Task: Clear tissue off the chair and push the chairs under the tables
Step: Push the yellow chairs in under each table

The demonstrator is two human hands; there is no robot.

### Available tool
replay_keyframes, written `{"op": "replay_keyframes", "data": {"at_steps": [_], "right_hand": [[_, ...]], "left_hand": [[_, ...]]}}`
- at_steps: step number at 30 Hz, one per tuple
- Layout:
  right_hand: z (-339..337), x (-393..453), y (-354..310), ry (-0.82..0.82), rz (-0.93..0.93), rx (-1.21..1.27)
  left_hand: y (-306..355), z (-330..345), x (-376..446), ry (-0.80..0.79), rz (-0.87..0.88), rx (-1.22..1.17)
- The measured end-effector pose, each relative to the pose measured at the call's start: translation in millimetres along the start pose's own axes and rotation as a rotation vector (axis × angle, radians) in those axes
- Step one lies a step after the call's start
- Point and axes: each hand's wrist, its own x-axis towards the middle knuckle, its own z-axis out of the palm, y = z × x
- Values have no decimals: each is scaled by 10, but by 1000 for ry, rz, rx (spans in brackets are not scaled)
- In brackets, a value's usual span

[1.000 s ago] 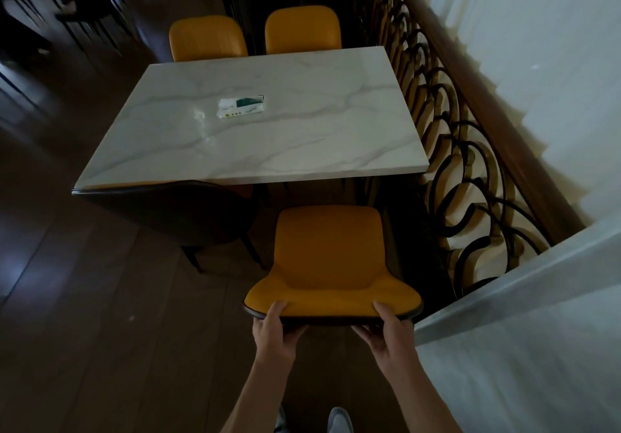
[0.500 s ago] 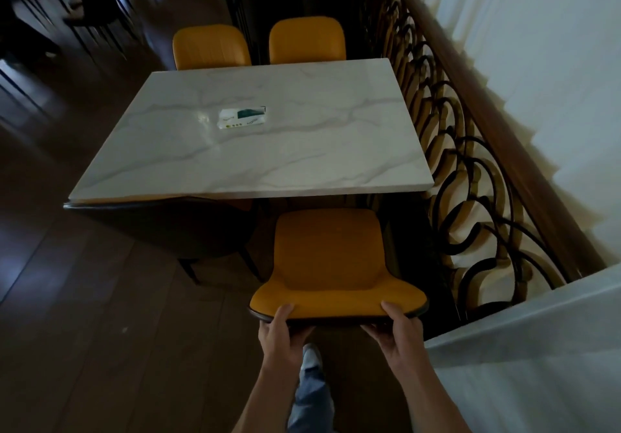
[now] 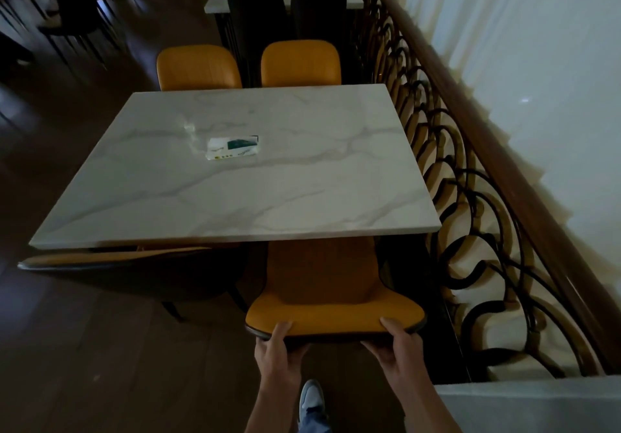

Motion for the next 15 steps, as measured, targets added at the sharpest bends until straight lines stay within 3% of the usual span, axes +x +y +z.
{"op": "replay_keyframes", "data": {"at_steps": [15], "right_hand": [[565,572,-320,-27,-22,34]], "left_hand": [[376,654,417,-76,3,-30]]}}
